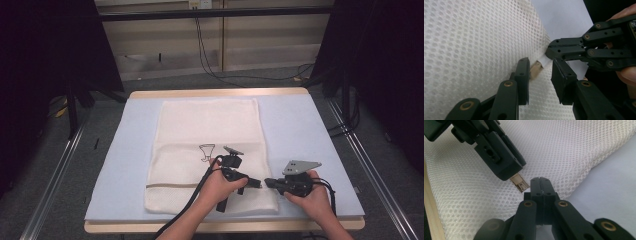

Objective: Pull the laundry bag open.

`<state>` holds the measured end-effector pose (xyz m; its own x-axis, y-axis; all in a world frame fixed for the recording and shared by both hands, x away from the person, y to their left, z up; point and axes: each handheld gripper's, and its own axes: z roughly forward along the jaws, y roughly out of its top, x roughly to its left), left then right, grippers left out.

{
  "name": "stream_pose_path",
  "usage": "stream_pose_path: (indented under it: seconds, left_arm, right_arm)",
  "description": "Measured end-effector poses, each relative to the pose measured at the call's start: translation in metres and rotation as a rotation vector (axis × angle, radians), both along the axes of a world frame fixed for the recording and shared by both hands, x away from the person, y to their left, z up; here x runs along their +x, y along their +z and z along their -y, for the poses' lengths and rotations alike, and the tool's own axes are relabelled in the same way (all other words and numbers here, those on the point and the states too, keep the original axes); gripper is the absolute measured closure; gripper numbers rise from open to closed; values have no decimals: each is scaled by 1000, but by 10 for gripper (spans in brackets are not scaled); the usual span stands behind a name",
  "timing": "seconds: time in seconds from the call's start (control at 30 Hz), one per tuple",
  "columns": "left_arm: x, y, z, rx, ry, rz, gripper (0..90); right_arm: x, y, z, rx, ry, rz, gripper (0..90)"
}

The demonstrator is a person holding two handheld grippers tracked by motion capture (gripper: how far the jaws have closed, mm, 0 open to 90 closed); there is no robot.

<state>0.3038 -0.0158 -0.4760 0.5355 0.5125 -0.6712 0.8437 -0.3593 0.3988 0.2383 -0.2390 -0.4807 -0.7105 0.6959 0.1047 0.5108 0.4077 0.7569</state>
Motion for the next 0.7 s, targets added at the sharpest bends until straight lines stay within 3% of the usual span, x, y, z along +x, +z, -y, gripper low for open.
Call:
stream_pose_path:
  seconds: [0.13,0.2,0.23,0.3,0.33,0.43,0.57,0.7]
  left_arm:
    - [0,-3,1,16,-6,-3,674]
    - [0,-4,3,-6,11,-34,689]
    - [1,-5,3,5,3,-18,695]
    - [0,-7,7,-14,15,-42,710]
    - [1,-8,7,4,12,-33,718]
    - [1,-11,11,-19,30,-74,761]
    - [3,-12,11,4,53,-78,850]
    - [2,-11,11,11,63,-73,868]
  right_arm:
    - [0,0,0,1,-1,-3,900]
    - [0,0,0,2,-2,-4,900]
    - [0,0,0,2,-2,-4,900]
    - [0,-1,0,5,-1,-6,900]
    - [0,-1,0,5,0,-7,900]
    - [0,-1,0,2,-1,-7,900]
    - [0,-2,0,2,0,-15,900]
    - [0,-2,-1,-14,-3,-13,900]
